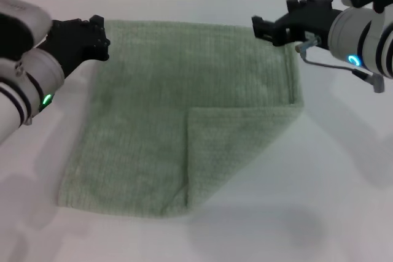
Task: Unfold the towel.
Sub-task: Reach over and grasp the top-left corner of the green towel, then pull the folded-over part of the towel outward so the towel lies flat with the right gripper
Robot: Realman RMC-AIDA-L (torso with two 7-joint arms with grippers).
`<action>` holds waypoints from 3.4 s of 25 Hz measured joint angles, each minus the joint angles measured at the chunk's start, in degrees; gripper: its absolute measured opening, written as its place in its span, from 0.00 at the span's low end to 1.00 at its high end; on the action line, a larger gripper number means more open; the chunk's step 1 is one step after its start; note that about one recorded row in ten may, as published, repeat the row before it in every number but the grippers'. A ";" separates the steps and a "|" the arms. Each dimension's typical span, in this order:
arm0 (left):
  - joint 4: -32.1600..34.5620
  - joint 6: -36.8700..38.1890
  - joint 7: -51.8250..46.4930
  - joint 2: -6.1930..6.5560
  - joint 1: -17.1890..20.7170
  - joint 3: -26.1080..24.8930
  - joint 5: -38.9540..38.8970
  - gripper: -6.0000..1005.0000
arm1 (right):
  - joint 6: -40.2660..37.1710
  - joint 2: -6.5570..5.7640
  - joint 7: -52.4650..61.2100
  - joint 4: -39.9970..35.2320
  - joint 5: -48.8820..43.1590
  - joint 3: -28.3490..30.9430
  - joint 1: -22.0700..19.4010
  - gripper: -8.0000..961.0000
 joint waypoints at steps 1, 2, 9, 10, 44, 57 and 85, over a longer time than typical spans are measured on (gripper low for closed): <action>-2.08 -3.68 1.57 -0.37 0.09 -0.50 0.01 0.02 | 0.00 0.00 0.00 0.00 0.00 0.00 0.00 0.73; -5.18 -10.70 3.96 -1.26 -0.06 -1.87 0.02 0.00 | 5.24 -0.09 -0.91 2.50 1.48 -0.07 0.60 0.73; -10.46 -30.49 11.49 -4.26 -3.64 -7.10 -0.18 0.00 | 16.10 0.01 -2.78 5.11 5.45 -1.22 3.71 0.73; -10.84 -31.43 11.55 -4.19 -4.04 -7.01 -0.21 0.00 | 16.10 0.01 -2.78 5.11 5.45 -1.22 3.71 0.73; 5.01 -47.55 13.75 -4.29 -21.58 -10.24 -0.09 0.00 | 6.96 0.59 1.74 -8.66 6.33 -10.92 10.29 0.73; 6.11 -47.34 13.75 -4.21 -22.01 -11.42 0.02 0.00 | 3.52 0.56 1.46 -16.28 11.01 -11.03 14.35 0.73; 6.70 -47.22 13.82 -4.10 -22.02 -11.41 0.02 0.00 | 2.17 0.37 -1.14 -23.09 18.28 -11.76 17.99 0.66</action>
